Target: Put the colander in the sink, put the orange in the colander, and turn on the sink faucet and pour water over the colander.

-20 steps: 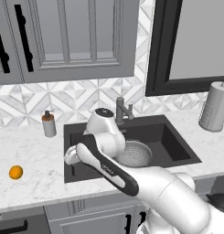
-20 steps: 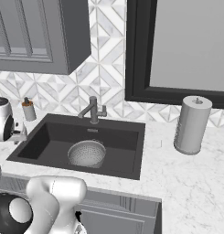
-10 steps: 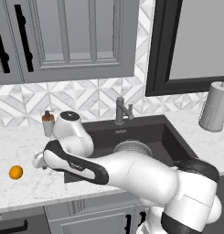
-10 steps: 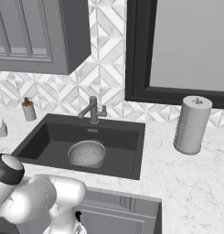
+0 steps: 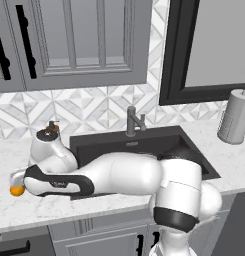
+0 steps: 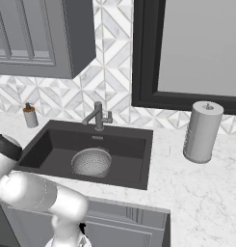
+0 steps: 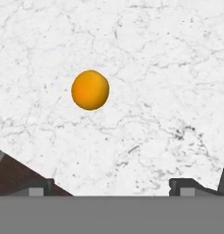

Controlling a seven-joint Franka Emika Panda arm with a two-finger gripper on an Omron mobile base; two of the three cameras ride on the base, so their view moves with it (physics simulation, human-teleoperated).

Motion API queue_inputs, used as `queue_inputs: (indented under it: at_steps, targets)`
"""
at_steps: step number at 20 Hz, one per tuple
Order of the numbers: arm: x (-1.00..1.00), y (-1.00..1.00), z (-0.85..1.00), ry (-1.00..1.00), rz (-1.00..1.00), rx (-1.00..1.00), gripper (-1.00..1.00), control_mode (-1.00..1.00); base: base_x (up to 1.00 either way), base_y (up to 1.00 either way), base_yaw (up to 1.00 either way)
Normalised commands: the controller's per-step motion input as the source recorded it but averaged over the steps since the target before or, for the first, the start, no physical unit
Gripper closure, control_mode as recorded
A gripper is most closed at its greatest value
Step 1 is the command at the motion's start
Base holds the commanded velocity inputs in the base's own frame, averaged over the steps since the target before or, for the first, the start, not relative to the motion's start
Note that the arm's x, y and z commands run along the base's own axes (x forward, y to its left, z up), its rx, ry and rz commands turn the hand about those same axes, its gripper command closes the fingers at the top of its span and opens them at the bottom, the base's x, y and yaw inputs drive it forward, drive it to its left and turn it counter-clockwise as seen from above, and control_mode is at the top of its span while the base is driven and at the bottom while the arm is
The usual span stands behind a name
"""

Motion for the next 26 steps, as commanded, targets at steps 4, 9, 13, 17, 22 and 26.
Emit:
queue_inputs:
  at_steps: [4, 9, 13, 17, 22, 26]
  targets:
    - [0.14, 0.29, -0.2, 0.0, -0.18, -0.01, -1.0, -1.0, 0.0, 0.0, 0.0]
    - [0.31, 0.13, -0.04, 0.08, -0.26, 0.0, -1.0, -1.0, 0.0, 0.0, 0.0]
    - [0.2, 0.27, -0.03, 0.17, -0.21, 0.01, -1.0, -1.0, 0.0, 0.0, 0.0]
    - [0.03, 0.23, -0.25, 0.08, -0.15, 0.0, -1.0, -1.0, 0.0, 0.0, 0.0]
    - [0.06, 0.11, -0.23, 0.02, -0.06, 0.0, -1.0, -1.0, 0.0, 0.0, 0.0]
    - [0.11, 0.1, -0.23, 0.0, -0.02, 0.0, -1.0, -1.0, 0.0, 0.0, 0.0]
